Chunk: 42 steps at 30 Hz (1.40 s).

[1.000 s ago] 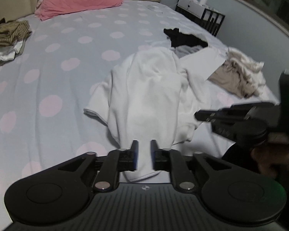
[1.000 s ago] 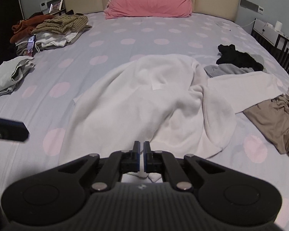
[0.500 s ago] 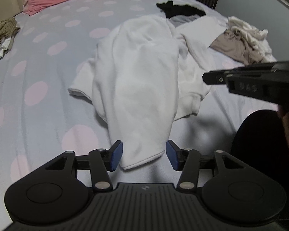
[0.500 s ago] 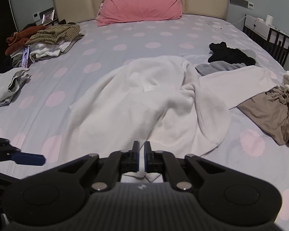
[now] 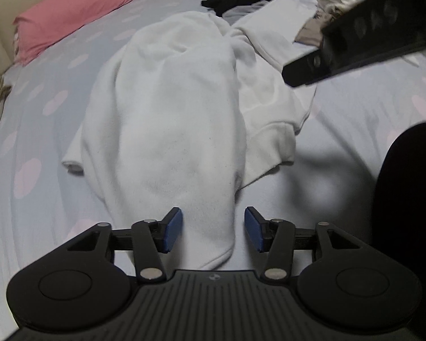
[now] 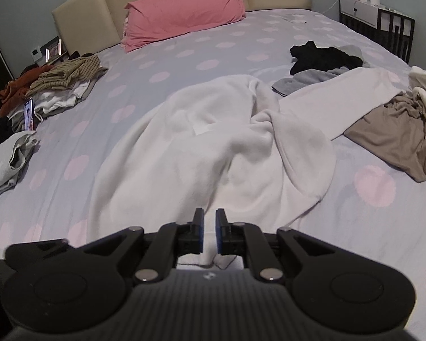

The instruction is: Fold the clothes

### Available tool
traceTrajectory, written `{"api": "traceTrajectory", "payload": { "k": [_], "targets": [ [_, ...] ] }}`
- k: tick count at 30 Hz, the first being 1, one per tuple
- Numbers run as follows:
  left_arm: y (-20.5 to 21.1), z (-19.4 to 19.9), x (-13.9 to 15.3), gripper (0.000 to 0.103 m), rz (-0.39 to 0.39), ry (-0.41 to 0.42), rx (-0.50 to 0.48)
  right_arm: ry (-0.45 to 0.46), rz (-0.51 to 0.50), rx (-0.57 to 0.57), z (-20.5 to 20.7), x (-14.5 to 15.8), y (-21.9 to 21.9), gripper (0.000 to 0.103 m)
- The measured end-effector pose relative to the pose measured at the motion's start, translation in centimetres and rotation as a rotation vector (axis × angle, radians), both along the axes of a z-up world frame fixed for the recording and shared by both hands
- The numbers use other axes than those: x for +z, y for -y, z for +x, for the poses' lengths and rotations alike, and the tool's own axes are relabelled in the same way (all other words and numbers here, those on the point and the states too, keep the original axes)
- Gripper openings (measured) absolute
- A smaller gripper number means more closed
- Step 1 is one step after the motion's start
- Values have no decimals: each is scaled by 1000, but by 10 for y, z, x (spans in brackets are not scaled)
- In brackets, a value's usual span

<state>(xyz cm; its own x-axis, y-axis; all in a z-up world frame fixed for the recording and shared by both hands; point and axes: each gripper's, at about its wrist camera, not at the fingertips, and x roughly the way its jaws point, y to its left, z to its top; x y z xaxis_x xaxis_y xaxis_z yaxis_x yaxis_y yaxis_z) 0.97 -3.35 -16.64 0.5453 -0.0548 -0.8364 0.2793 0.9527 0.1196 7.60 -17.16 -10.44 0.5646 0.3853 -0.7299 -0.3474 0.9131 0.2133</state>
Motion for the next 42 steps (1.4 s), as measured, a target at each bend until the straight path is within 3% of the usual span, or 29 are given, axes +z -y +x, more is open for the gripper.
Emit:
{"api": "traceTrajectory", "payload": {
  "k": [4,7,13,20,24,26,28,32,36,38,39,40,42],
  "targets": [
    [-9,2,-1,32,-49,6,10,-17,19,-8,4,-3,2,12],
    [-15,9,1,7,-80,-64,37,-24,22,-11,5,-3,2,12],
    [-37,8,36,6,-174,-11,75,-25,18,-3,6,-4,1,13],
    [-72,1,99,5,-285,91,145,-34,28,52,6,-3,-3,16],
    [-95,-10,136,5,-325,159,172,43,36,165,-8,8,-16,45],
    [-105,-16,148,5,-350,176,193,131,-11,236,-23,17,-29,57],
    [-112,-23,157,5,-373,187,202,222,-70,320,-40,24,-44,75],
    [-118,-38,171,5,-382,212,190,323,-174,472,-67,29,-75,76],
    [-124,-50,180,4,-376,237,196,360,-244,485,-69,27,-100,74],
    [-130,-55,183,3,-373,244,202,378,-281,475,-67,26,-111,67],
    [-132,-56,184,3,-372,246,206,375,-287,473,-65,25,-115,58],
    [-135,-58,185,1,-371,247,209,361,-292,477,-63,25,-117,38],
    [-141,-61,186,0,-370,250,215,334,-299,483,-58,24,-121,11]
  ]
}}
